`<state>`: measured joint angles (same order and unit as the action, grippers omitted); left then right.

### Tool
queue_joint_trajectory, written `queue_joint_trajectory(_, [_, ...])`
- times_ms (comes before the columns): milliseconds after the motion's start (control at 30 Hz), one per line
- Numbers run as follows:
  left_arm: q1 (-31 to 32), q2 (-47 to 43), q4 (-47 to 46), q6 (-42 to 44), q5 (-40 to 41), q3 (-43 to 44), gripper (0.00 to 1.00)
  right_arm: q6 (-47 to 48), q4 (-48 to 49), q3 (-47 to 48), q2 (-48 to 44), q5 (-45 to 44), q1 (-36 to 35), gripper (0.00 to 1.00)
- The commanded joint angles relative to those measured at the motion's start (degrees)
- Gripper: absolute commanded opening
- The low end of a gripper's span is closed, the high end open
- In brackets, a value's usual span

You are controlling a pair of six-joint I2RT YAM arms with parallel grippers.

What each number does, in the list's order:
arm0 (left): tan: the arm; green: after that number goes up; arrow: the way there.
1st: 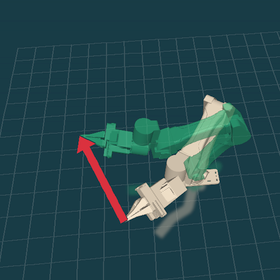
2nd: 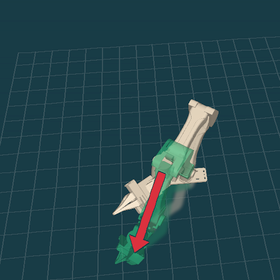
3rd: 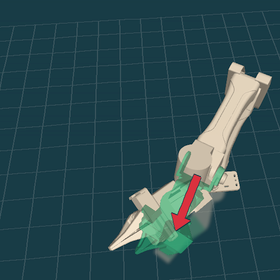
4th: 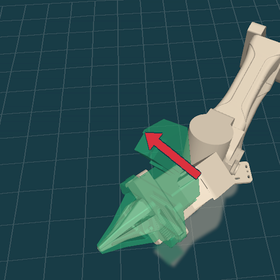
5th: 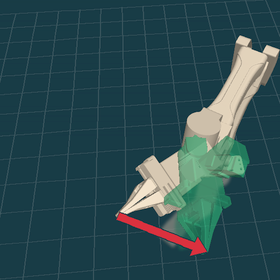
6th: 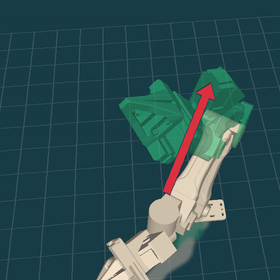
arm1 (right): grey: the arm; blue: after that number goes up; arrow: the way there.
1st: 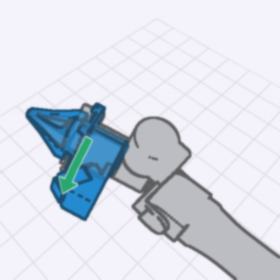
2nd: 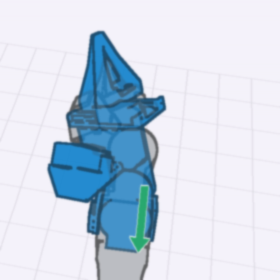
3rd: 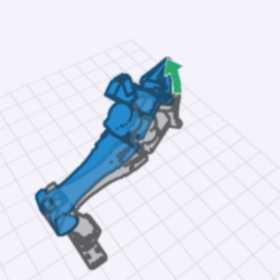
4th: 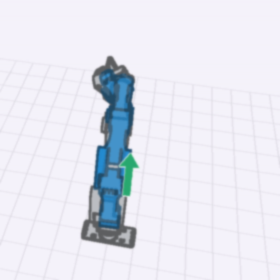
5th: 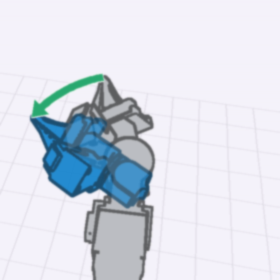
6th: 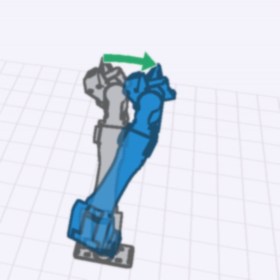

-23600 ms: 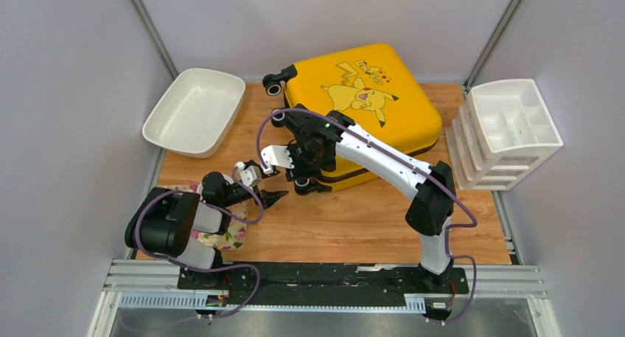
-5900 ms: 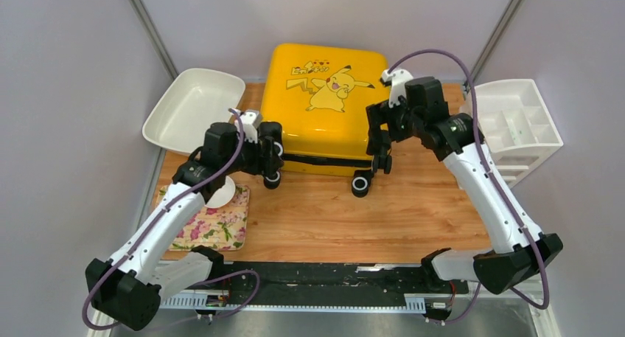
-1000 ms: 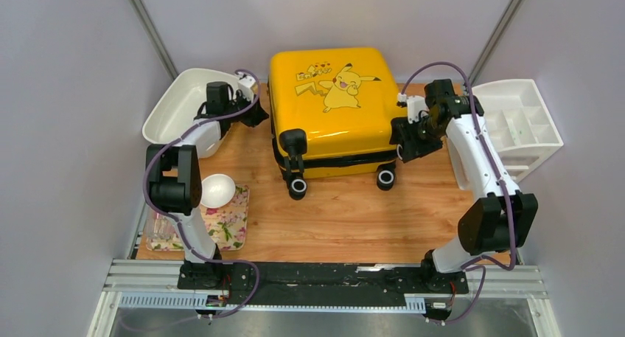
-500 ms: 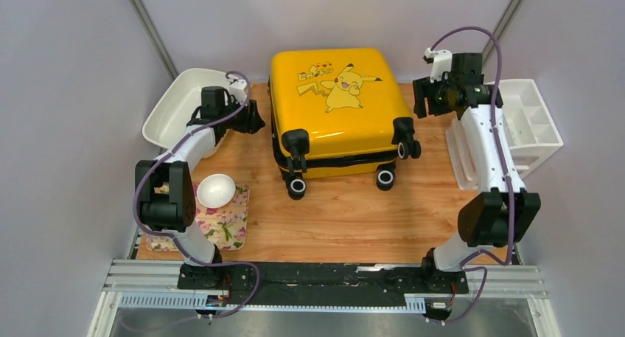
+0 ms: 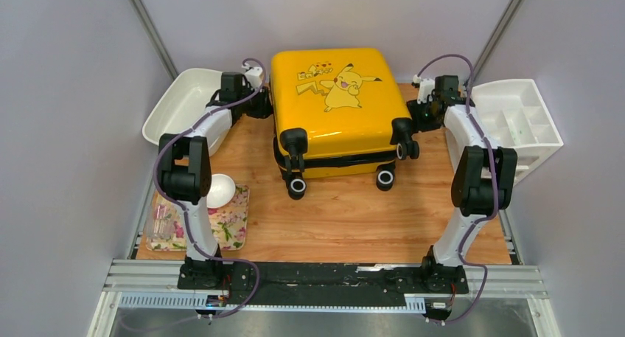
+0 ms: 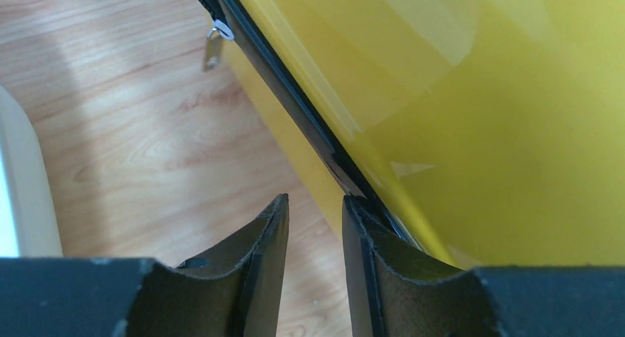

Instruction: Open, take out, and arrange the luggage

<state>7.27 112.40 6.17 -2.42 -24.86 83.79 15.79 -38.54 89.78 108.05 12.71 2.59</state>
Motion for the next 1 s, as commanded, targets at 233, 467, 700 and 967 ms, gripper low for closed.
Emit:
queue_joint_trajectory(233, [12.1,13.9,-2.0,7.6,-15.0,16.3,0.44,12.7,0.7,-26.1,-23.4,24.7,-1.7,0.51])
queue_joint_trajectory(467, [10.1,16.5,-7.2,4.1,-7.7,22.5,0.66,18.3,2.2,-41.3,-41.6,27.4,-5.2,0.57])
queue_joint_trajectory(700, [-3.0,3.3,-4.6,-4.0,3.6,20.6,0.82,13.8,11.4,-46.6,-45.4,21.7,-19.9,0.6])
queue_joint_trajectory(967, [-6.9,-23.4,-2.9,-13.0,10.3,-12.0,0.82,2.8,23.7,-37.7,-32.9,13.3,-37.6,0.61])
